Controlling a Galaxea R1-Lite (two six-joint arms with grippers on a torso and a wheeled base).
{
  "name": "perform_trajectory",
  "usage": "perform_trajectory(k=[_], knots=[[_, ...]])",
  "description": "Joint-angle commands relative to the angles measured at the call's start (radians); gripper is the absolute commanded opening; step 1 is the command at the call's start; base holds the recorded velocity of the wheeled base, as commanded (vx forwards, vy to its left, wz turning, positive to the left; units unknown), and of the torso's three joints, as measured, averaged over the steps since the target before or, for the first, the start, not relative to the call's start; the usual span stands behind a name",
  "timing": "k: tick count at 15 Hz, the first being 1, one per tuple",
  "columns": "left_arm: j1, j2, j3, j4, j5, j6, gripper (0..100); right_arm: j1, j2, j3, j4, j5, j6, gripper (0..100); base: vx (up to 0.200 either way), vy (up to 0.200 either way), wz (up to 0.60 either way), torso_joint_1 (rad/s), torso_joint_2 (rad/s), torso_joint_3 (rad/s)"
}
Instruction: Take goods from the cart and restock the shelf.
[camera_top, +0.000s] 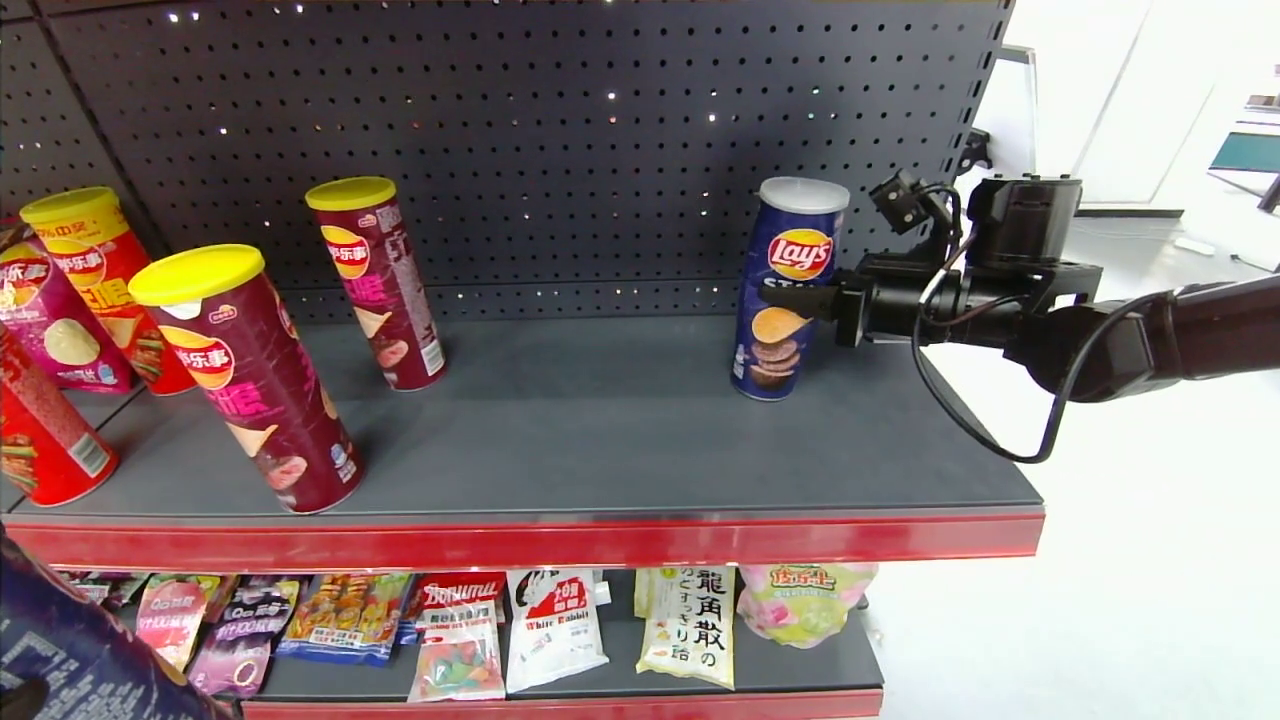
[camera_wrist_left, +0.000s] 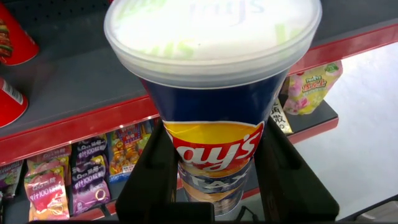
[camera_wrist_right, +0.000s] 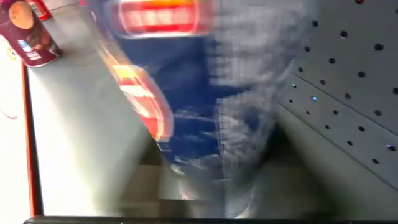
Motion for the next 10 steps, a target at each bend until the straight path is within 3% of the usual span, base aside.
perform_trajectory(k=[1,5,10], knots=[[0.000,-0.008,0.000,0.003,0.000,0.000,0,0.005,-0.016,0.008,0.000,0.003,-0.001,0,0.000,0.000,0.00,0.000,0.00,0.000],[0.000,-0.011,0.000,0.004,0.000,0.000,0,0.032,-0.117,0.086,0.000,0.000,0.002,0,0.000,0.000,0.00,0.000,0.00,0.000],[0.000,-0.007,-0.002,0.003,-0.003,0.011,0,0.123,-0.276,0.315,-0.004,-0.059,-0.004,0,0.000,0.000,0.00,0.000,0.00,0.000]])
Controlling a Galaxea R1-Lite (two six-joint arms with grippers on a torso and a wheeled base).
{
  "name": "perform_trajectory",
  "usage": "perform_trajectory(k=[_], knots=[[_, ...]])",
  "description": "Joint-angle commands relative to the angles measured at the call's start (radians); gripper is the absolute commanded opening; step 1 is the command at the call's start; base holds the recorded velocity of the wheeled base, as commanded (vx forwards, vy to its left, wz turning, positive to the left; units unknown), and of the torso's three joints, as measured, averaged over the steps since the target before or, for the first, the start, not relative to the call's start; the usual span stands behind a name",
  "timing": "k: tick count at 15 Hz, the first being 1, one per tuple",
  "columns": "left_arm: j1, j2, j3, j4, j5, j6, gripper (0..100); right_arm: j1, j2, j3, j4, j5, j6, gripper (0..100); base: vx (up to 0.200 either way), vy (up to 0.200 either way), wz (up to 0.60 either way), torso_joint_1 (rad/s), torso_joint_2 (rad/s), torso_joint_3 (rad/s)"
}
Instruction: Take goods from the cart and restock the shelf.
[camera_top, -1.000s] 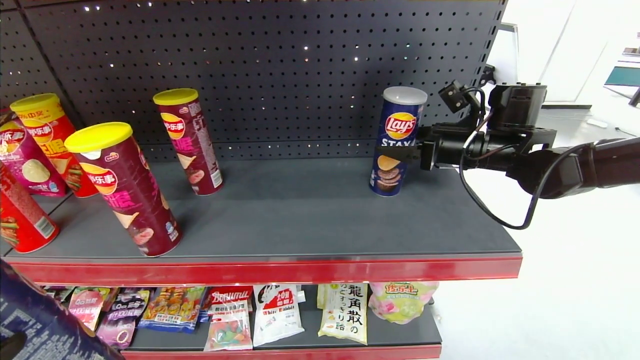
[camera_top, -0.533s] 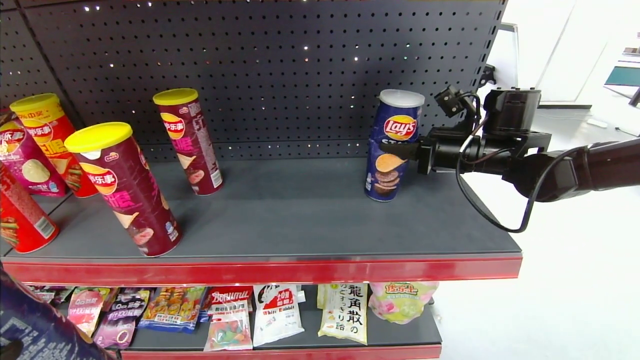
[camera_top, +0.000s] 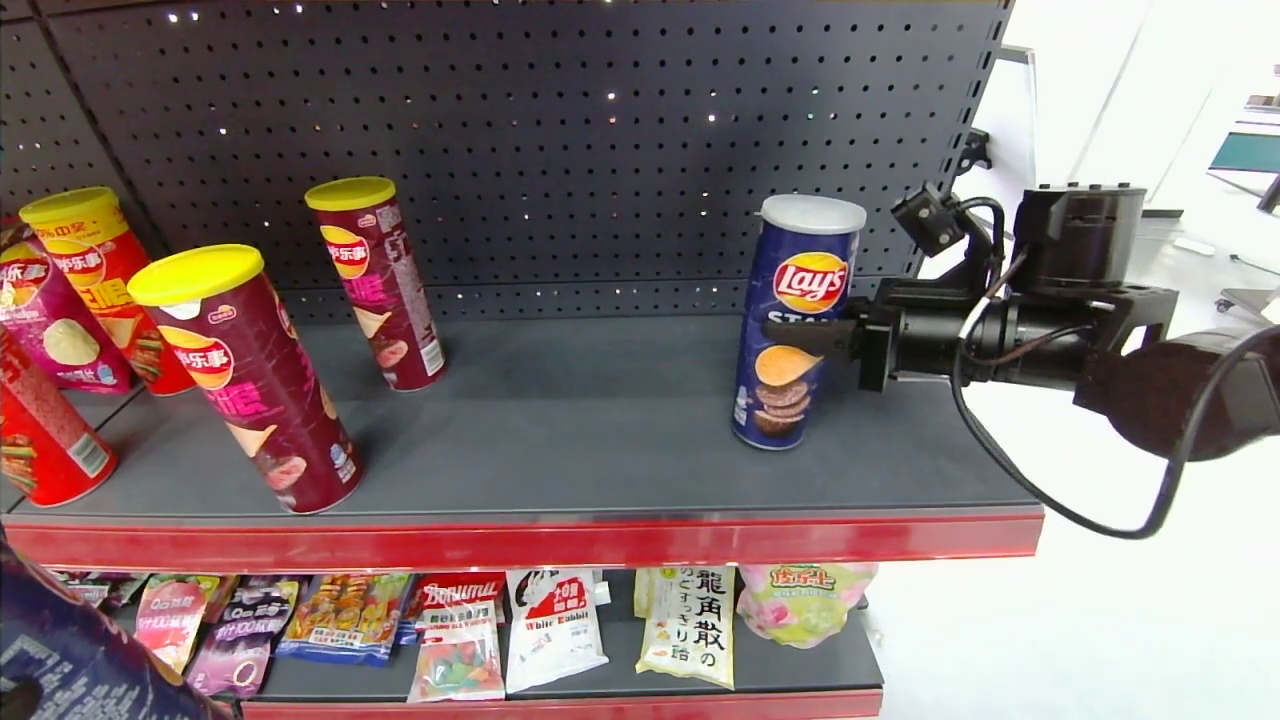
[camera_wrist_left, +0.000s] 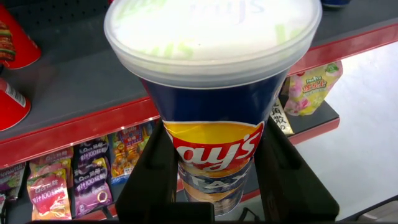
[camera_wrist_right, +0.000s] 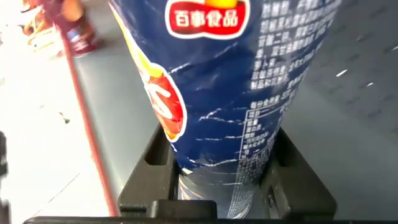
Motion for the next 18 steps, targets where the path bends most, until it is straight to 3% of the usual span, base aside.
perform_trajectory(k=[1,18], knots=[[0.000,0.003,0.000,0.000,-0.003,0.001,0,0.062,-0.091,0.085,-0.013,-0.025,-0.002,0,0.000,0.000,0.00,0.000,0.00,0.000],[0.000,-0.014,0.004,0.004,0.004,0.001,0,0.131,-0.089,0.200,-0.080,-0.031,-0.010,0,0.000,0.000,0.00,0.000,0.00,0.000]])
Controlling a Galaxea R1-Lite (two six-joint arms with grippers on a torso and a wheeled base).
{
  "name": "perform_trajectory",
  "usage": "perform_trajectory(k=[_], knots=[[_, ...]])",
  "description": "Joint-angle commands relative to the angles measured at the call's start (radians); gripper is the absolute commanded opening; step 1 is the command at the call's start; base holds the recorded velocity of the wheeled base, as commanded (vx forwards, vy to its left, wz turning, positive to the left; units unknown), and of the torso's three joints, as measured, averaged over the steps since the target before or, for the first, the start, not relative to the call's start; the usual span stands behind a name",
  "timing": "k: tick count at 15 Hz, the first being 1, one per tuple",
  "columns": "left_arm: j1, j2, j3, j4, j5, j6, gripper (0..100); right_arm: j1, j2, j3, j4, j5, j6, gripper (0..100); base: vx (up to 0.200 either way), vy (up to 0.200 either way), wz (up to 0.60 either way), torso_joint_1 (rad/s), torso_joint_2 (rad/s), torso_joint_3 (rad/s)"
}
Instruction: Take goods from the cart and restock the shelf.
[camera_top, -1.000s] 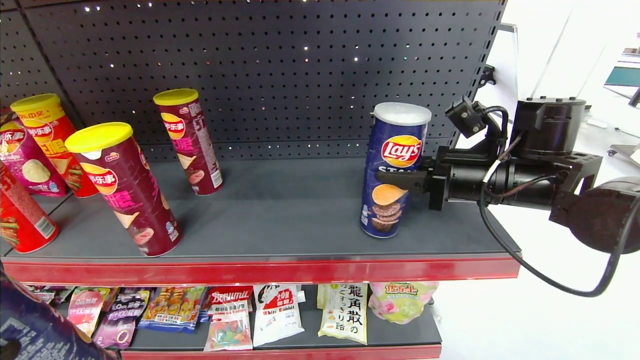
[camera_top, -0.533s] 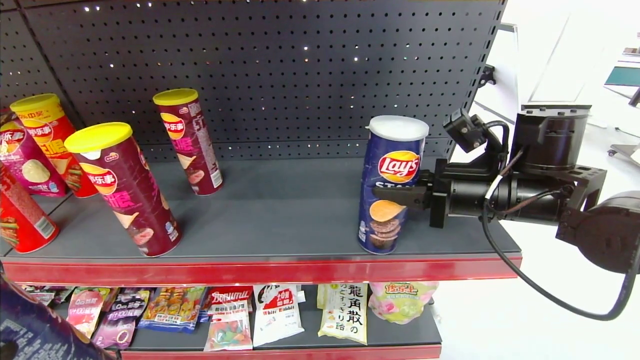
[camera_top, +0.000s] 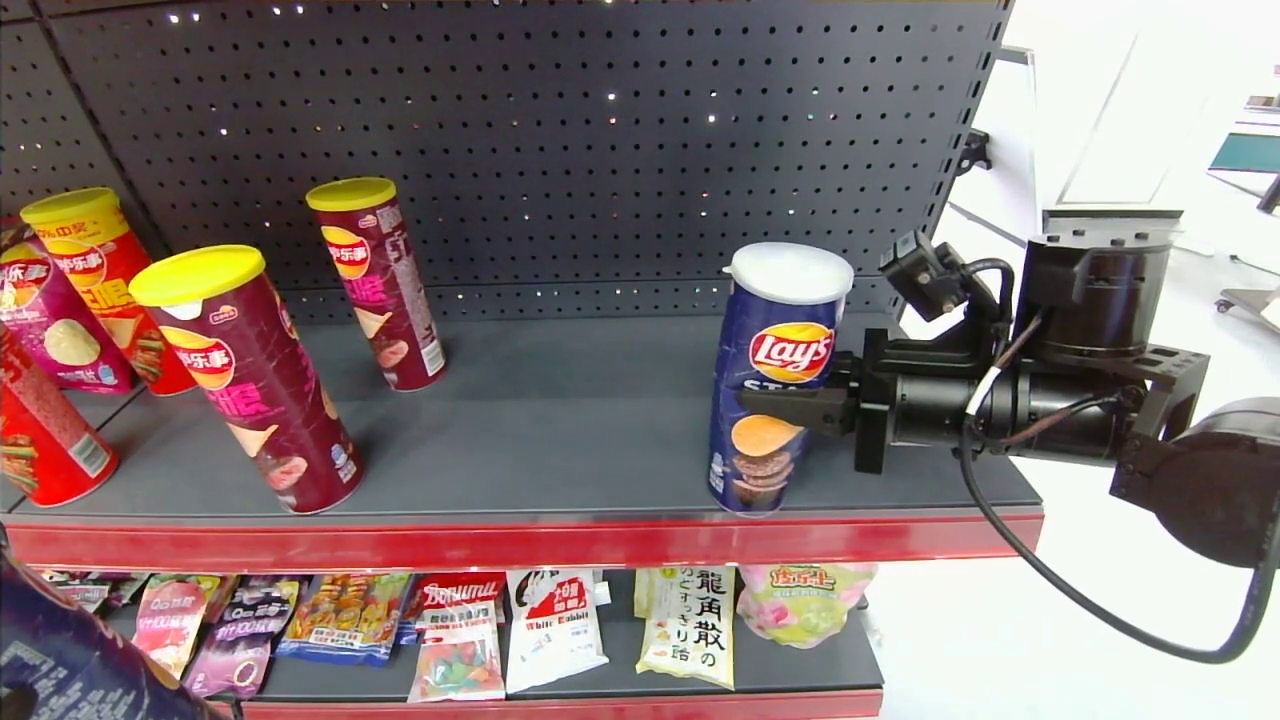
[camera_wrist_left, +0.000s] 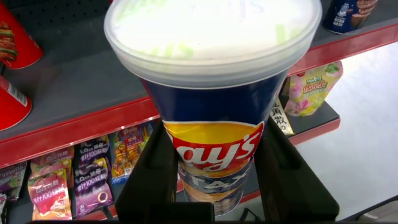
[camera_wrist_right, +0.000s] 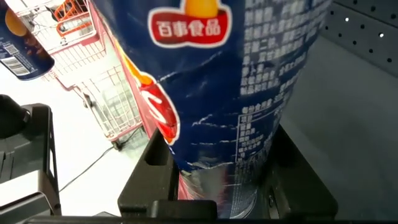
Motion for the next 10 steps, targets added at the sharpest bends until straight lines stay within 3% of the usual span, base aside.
perform_trajectory(k=[1,5,6,10], knots=[[0.000,0.000,0.001,0.000,0.000,0.000,0,0.001,0.004,0.003,0.003,0.001,0.000,0,0.000,0.000,0.00,0.000,0.00,0.000],[0.000,-0.002,-0.001,0.000,0.000,0.000,0,0.001,0.009,0.010,0.002,-0.001,-0.020,0,0.000,0.000,0.00,0.000,0.00,0.000],[0.000,-0.002,-0.001,0.001,0.000,0.000,0,0.001,0.013,0.010,0.002,-0.002,-0.031,100,0.000,0.000,0.00,0.000,0.00,0.000],[0.000,-0.008,-0.003,0.000,0.000,0.000,0,0.003,0.002,0.010,0.002,-0.019,-0.026,100,0.000,0.000,0.00,0.000,0.00,0.000]])
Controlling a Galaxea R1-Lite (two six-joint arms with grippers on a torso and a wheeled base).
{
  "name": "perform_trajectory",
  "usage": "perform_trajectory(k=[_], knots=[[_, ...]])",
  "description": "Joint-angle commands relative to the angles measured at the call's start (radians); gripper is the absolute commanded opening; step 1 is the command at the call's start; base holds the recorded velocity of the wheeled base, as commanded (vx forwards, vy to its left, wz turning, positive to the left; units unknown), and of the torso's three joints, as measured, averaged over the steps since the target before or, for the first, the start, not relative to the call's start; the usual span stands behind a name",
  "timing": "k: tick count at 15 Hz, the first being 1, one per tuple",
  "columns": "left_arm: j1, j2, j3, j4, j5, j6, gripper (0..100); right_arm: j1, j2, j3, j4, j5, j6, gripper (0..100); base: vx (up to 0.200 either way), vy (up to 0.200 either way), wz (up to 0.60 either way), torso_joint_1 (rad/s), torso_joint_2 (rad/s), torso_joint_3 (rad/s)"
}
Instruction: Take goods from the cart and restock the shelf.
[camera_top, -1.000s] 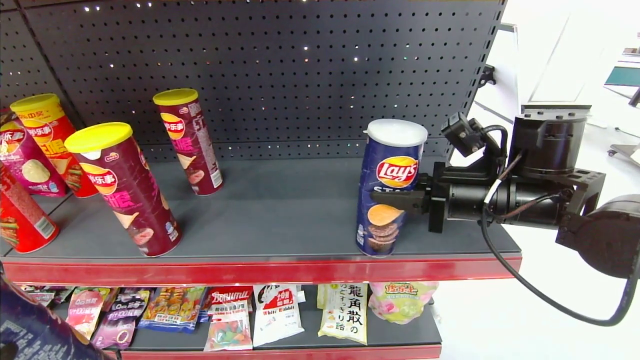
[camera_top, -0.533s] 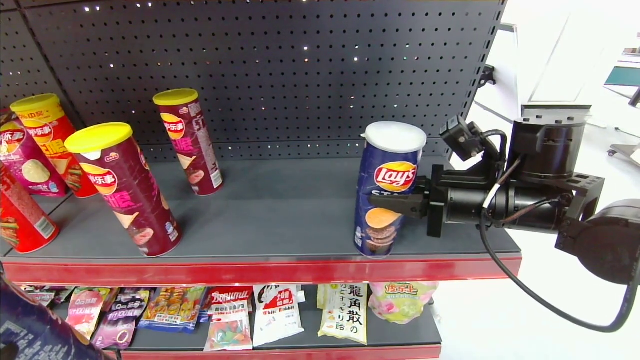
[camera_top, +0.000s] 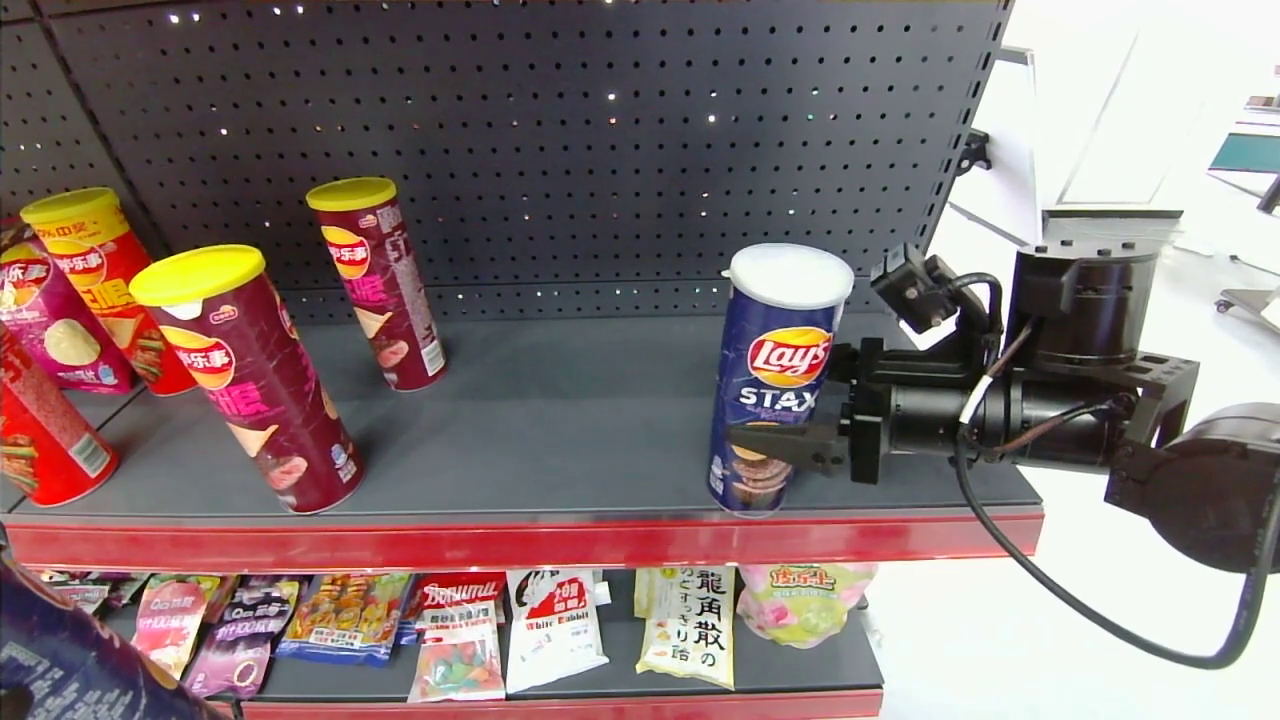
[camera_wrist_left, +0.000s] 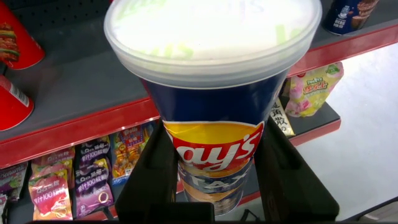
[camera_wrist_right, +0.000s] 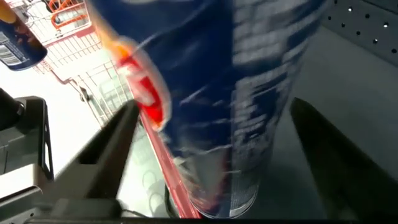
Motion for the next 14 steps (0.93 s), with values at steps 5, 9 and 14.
perform_trajectory(k=[5,9,14], knots=[[0.000,-0.003,-0.003,0.001,-0.001,0.000,0,-0.041,-0.146,0.124,-0.003,-0.034,0.001,100,0.000,0.000,0.00,0.000,0.00,0.000],[0.000,0.006,-0.004,0.000,-0.011,0.000,0,-0.064,-0.421,0.342,0.000,-0.126,0.064,100,0.000,0.000,0.00,0.000,0.00,0.000],[-0.002,0.083,-0.070,0.000,-0.038,0.000,0,-0.069,-1.011,0.523,0.276,-0.642,0.070,100,0.000,0.000,0.00,0.000,0.00,0.000]])
